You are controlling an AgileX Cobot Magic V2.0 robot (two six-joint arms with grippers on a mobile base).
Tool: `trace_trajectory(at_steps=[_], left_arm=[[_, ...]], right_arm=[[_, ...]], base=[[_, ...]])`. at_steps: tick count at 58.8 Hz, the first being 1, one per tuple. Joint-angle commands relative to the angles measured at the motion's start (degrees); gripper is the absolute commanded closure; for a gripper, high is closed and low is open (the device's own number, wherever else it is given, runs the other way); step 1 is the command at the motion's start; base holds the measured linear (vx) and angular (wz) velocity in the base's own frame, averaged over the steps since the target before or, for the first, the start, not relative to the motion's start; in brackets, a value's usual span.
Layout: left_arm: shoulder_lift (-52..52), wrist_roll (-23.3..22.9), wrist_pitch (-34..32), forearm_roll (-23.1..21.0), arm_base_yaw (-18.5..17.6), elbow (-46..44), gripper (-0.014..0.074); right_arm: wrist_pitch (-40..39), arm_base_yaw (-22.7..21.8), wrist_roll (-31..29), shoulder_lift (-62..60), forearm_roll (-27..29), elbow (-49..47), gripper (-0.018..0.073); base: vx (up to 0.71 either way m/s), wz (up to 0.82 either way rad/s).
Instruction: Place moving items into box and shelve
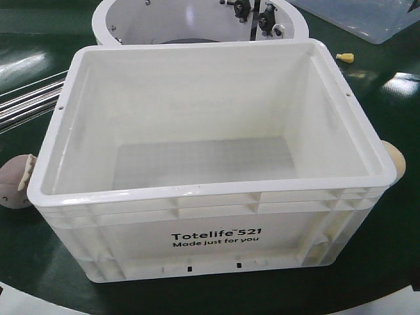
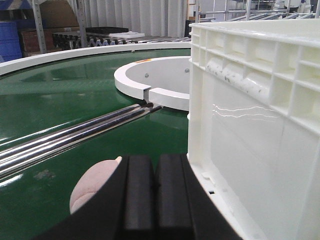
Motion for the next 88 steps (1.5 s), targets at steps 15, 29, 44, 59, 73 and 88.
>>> trace_trajectory(at_steps=[15, 29, 44, 59, 73, 88], left_arm=[[-0.4, 0.0, -5.4, -0.1, 0.1, 1.1, 0.0603], [-0.4, 0.0, -5.4, -0.1, 0.1, 1.1, 0.0603], [-0.4, 0.0, -5.5, -0.1, 0.1, 1.1, 0.0603], [-0.4, -0.2, -10.8, -0.3, 0.1, 0.2, 0.0603], [-0.4, -0.2, -11.7, -0.5, 0.1, -7.4, 0.0603], [1.1, 0.4, -4.1, -0.2, 0.1, -23.3, 0.0603]], right_arm=[[-4.7, -0.4, 0.1, -1.0, -0.4, -0.5, 0.0568], [-4.7, -0.4, 0.1, -1.0, -0.4, -0.5, 0.0568], [-4.8, -0.4, 0.0, -1.0, -0.4, -0.5, 0.0568], [-11.4, -0.4, 0.2, -1.0, 1.0, -0.5, 0.0568], [-18.9, -0.3, 2.4, -1.0, 8.5, -3.8, 0.0566], [0.4, -0.3, -1.8, 0.9, -0.9, -24.8, 0.0565]], base=[[0.00, 0.00], [0.00, 0.00], [0.00, 0.00], [0.00, 0.00], [0.00, 0.00], [0.00, 0.00]])
